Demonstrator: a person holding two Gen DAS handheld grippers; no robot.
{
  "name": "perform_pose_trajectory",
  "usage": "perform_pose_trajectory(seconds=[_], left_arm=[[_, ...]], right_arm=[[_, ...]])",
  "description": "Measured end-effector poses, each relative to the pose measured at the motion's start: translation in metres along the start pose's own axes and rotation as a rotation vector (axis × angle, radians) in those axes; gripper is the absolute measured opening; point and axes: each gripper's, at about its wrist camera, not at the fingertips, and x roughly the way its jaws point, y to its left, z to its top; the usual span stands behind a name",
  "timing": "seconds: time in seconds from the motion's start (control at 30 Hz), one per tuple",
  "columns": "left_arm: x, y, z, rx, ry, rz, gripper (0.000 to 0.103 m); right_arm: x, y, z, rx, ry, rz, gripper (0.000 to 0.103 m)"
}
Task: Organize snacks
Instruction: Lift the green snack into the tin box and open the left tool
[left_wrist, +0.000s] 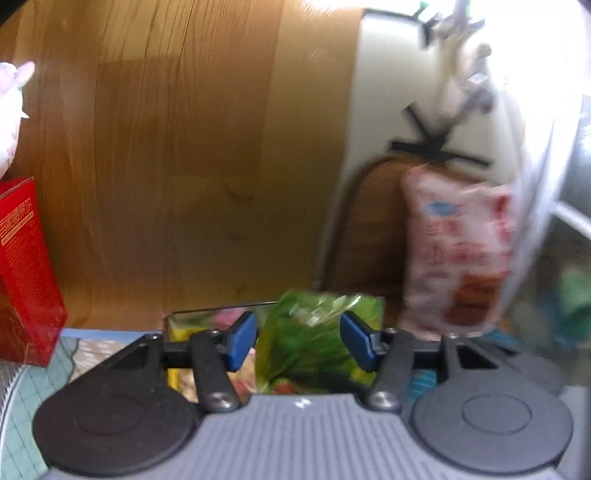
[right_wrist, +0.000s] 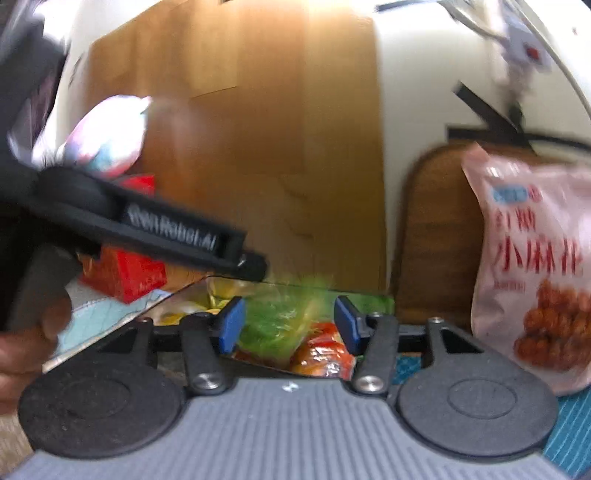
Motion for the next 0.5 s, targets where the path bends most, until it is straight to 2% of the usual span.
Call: perform_pose_trajectory(seconds=[0.07, 0.13, 0.37, 0.5], left_arm=[[0.008, 0.006, -0.004, -0.021, 0.014, 0.032, 0.052], [0.005, 0.011, -0.013, -0.029, 0.007, 0.024, 0.052], [-0.032, 0.018, -0.041, -0.039, -0.022, 0.097, 0.052], [-0.056, 0.013, -0.06, -0.017, -0.007, 0.142, 0.052]], right_arm=[[-0.009, -0.002, -0.007, 0.027, -0.006, -0.002, 0.056], [-0.017, -0.002, -0.015, 0.056, 0.002, 0.008, 0.056], [-0.039, 0.015, -0.029, 0.092, 0.033, 0.052, 0.056], [-0.058, 0.02, -0.043, 0.147, 0.044, 0.053, 0.056]])
